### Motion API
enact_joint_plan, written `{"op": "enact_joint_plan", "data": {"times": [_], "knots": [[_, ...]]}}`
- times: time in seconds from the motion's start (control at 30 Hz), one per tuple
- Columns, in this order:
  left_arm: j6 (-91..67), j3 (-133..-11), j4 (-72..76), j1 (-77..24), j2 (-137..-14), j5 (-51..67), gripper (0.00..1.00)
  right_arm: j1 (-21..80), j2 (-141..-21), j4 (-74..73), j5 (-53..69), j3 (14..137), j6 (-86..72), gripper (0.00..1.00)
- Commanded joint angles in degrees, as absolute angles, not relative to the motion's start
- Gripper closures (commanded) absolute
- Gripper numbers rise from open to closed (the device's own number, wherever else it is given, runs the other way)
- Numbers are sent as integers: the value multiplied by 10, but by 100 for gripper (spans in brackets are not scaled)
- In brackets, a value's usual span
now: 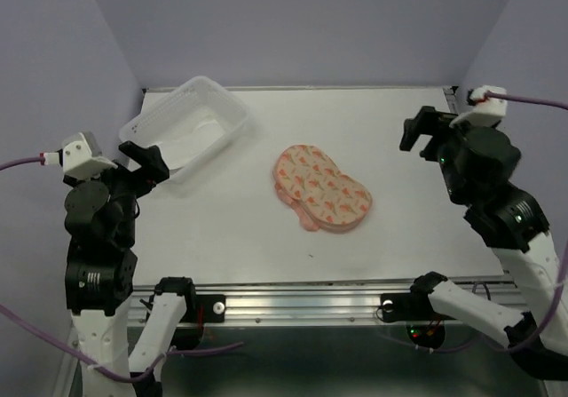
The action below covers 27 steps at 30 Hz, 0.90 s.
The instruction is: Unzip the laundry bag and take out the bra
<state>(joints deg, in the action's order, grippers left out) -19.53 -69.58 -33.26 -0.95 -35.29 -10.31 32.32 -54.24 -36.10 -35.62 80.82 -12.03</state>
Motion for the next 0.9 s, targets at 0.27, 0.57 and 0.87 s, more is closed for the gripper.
{"op": "enact_joint_plan", "data": {"times": [0.27, 0.57, 0.87], "knots": [[-102, -726, -424, -61, -200, -218, 1, 323, -306, -301, -396, 683, -68, 0], [-119, -690, -423, -62, -138, -243, 1, 323, -259, -306, -367, 642, -69, 0], [-156, -663, -406, -62, -120, -240, 1, 323, -275, -309, -348, 668, -47, 0]]}}
